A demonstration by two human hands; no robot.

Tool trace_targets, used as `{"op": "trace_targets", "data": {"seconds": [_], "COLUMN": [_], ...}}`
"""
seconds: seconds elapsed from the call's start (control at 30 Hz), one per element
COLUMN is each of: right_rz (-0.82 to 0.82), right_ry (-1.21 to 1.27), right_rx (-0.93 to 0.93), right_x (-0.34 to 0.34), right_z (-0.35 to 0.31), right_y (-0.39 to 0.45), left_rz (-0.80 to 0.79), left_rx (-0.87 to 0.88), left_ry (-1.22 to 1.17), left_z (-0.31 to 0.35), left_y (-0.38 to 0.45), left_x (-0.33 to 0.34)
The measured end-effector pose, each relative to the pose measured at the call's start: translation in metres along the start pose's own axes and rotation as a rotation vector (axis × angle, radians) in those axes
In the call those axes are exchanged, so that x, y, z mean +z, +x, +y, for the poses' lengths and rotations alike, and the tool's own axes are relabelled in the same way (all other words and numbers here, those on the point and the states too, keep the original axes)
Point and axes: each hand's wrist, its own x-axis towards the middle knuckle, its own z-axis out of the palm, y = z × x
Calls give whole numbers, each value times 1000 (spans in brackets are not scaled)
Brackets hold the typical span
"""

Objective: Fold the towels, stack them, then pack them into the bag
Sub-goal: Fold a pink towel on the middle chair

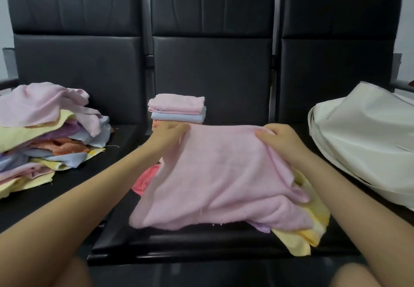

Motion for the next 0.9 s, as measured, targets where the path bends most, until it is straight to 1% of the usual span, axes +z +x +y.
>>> {"op": "trace_targets", "data": {"seconds": [0.03,0.1,0.13,0.2,0.27,0.37,0.43,0.53,0.63,0.73,0.8,0.9], "right_rz": [-18,-106,-158,-210,-201,-171,-146,-102,-103,-205,-271,-272], "right_ry": [6,-19,-36,-75,-88,-65,-23,-9,-3,-41,-58,-18], "right_rx": [39,106,134,157,116,66,45,22,16,55,104,153], "right_x": [8,20,24,26,23,17,13,6,-2,-4,-6,-13], "right_z": [7,16,20,26,26,26,28,35,45,53,56,53], "right_y": [4,9,10,14,17,17,16,13,9,3,-1,-4], "left_rz": [13,-1,-42,-194,-314,-335,-404,-501,-521,-520,-526,-510], "left_rx": [-30,-101,-138,-183,-179,-160,-147,-121,-118,-55,-51,-7], "left_ry": [-8,7,28,78,112,24,-38,69,142,98,79,180], "left_z": [-5,-15,-19,-29,-35,-34,-32,-30,-26,-24,-22,-20], "left_y": [6,16,18,23,25,29,28,25,22,20,16,12], "left_x": [4,11,14,18,16,9,7,8,8,4,-1,-7]}}
